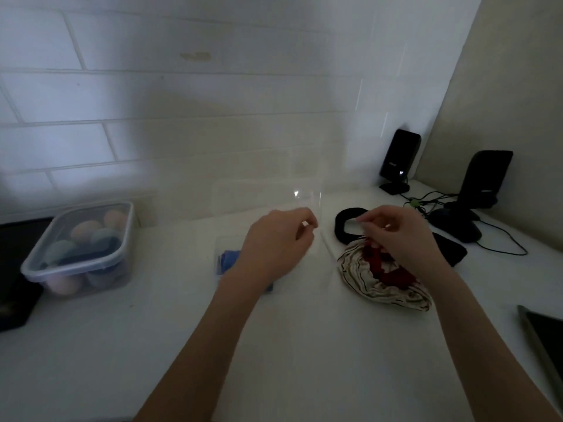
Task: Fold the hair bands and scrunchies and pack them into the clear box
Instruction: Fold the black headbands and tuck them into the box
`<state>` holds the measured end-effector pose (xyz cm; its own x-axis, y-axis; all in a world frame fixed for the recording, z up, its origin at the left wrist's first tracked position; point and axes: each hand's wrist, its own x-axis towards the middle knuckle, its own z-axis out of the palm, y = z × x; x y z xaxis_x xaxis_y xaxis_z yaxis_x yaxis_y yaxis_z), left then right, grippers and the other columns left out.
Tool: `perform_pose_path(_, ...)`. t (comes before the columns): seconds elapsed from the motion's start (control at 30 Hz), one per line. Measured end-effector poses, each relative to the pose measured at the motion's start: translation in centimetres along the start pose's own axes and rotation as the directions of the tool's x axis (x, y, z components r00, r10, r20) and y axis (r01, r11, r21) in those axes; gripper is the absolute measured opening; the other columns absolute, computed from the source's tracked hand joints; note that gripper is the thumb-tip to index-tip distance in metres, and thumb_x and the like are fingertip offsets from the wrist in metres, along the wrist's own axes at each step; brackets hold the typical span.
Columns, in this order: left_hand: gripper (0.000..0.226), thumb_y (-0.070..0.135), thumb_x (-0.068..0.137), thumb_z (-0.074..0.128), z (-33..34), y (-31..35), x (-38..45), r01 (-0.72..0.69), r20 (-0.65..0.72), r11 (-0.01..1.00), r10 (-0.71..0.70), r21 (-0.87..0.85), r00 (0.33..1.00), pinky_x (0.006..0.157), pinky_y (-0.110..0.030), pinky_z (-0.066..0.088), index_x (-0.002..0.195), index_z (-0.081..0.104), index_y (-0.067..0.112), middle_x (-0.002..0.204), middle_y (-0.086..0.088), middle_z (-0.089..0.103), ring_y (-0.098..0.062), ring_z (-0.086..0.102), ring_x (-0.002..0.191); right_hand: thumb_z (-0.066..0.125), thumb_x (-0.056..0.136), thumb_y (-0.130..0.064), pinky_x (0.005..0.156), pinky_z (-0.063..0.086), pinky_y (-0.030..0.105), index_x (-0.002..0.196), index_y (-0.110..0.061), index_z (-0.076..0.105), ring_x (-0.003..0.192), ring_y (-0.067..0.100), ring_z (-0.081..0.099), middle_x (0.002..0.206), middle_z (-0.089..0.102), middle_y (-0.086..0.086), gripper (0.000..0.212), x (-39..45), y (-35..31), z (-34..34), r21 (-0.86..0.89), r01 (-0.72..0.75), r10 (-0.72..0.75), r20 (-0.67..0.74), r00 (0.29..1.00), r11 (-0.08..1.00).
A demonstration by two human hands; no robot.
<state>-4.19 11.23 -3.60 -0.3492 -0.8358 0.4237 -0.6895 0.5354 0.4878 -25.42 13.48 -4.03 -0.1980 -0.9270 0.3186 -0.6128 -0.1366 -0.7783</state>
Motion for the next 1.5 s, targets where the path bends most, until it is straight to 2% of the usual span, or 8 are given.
perform_pose_path(0.3, 0.021, 0.023, 0.091, 0.044, 6.1, 4.4, 0.1, -0.303, 0.159, 0.942, 0.280, 0.141, 0.947, 0.072, -0.033, 0.035, 0.098, 0.063, 0.018, 0.087, -0.005, 0.067, -0.026, 0.058, 0.083, 0.065, 0.084, -0.012, 0.065, 0.044, 0.018, 0.084, -0.028, 0.069, 0.074, 0.009, 0.061, 0.086, 0.069, -0.001, 0.016, 0.4, 5.8, -1.7, -0.178, -0.080, 0.063, -0.100, 0.993, 0.981)
perform_pose_path(0.5, 0.014, 0.020, 0.091, 0.040, 7.3, 5.6, 1.2, -0.342, 0.248, 0.916, 0.288, 0.210, 0.925, 0.075, -0.030, 0.021, 0.084, 0.052, 0.018, 0.073, 0.001, 0.050, -0.020, 0.041, 0.071, 0.051, 0.090, -0.020, 0.099, 0.034, 0.049, 0.124, -0.027, 0.054, 0.121, 0.036, 0.043, 0.130, 0.053, 0.010, 0.035, 1.0, 8.1, -2.9, -0.449, -0.417, 0.337, -0.251, 0.907, 0.790)
perform_pose_path(0.77, 0.020, 0.021, 0.090, 0.045, 8.5, 3.5, 1.4, -0.324, 0.189, 0.941, 0.303, 0.096, 0.934, 0.073, -0.030, 0.034, 0.093, 0.064, 0.018, 0.086, 0.000, 0.069, -0.022, 0.061, 0.081, 0.051, 0.092, -0.016, 0.093, 0.038, 0.041, 0.118, -0.018, 0.058, 0.111, 0.029, 0.055, 0.117, 0.064, 0.008, 0.027, 0.7, 8.6, -3.0, -0.469, -0.363, 0.291, -0.222, 0.931, 0.805)
perform_pose_path(0.97, 0.021, 0.019, 0.088, 0.057, 7.7, 4.0, 1.5, -0.133, 0.041, 0.944, 0.152, -0.303, 0.988, 0.086, -0.025, 0.043, 0.108, 0.063, 0.018, 0.105, 0.002, 0.065, -0.012, 0.057, 0.099, 0.064, 0.087, -0.018, 0.083, 0.043, 0.028, 0.103, -0.009, 0.066, 0.100, 0.023, 0.057, 0.105, 0.063, 0.006, 0.018, 0.6, 5.0, -3.0, -0.344, 0.034, -0.180, -0.401, 0.898, 0.938)
perform_pose_path(1.1, 0.076, 0.041, 0.073, 0.073, 6.4, 3.7, 2.1, 0.050, 0.030, 0.851, -0.040, -0.523, 0.999, 0.100, -0.020, 0.033, 0.138, 0.038, 0.024, 0.135, 0.007, 0.046, -0.003, 0.042, 0.123, 0.066, 0.086, -0.017, 0.074, 0.052, 0.024, 0.088, -0.023, 0.065, 0.083, 0.016, 0.064, 0.085, 0.066, -0.005, 0.006, 0.0, 0.7, -2.5, 0.076, 0.146, -0.119, -0.288, 0.950, 0.986)
perform_pose_path(1.2, 0.100, 0.050, 0.057, 0.079, 5.2, 3.2, 2.3, 0.106, 0.117, 0.754, -0.039, -0.648, 0.992, 0.104, -0.021, 0.031, 0.141, 0.029, 0.033, 0.145, 0.014, 0.036, -0.002, 0.035, 0.131, 0.063, 0.087, -0.011, 0.075, 0.058, 0.034, 0.095, -0.014, 0.068, 0.084, 0.019, 0.070, 0.088, 0.072, 0.005, 0.010, 0.0, -1.8, -2.4, 0.450, 0.087, -0.065, -0.064, 0.996, 0.889)
perform_pose_path(1.33, 0.051, 0.016, 0.071, 0.078, 4.2, 3.0, 2.6, 0.124, 0.113, 0.525, -0.054, -0.842, 0.992, 0.075, -0.014, 0.051, 0.112, 0.053, 0.031, 0.112, 0.008, 0.062, 0.002, 0.063, 0.097, 0.055, 0.087, 0.000, 0.073, 0.058, 0.030, 0.116, -0.005, 0.061, 0.092, 0.022, 0.069, 0.099, 0.071, 0.010, 0.030, 0.6, -3.4, -1.4, 0.764, -0.103, -0.102, 0.216, 0.971, 0.637)
perform_pose_path(1.5, 0.035, 0.006, 0.082, 0.066, 4.3, 2.4, 2.4, 0.188, 0.175, 0.504, -0.073, -0.843, 0.982, 0.082, -0.021, 0.054, 0.112, 0.057, 0.020, 0.109, -0.001, 0.068, -0.011, 0.066, 0.100, 0.054, 0.085, 0.013, 0.089, 0.053, 0.028, 0.129, -0.016, 0.054, 0.109, 0.016, 0.065, 0.122, 0.066, 0.003, 0.052, 1.3, -3.9, -0.1, 0.765, -0.060, -0.165, 0.214, 0.963, 0.641)
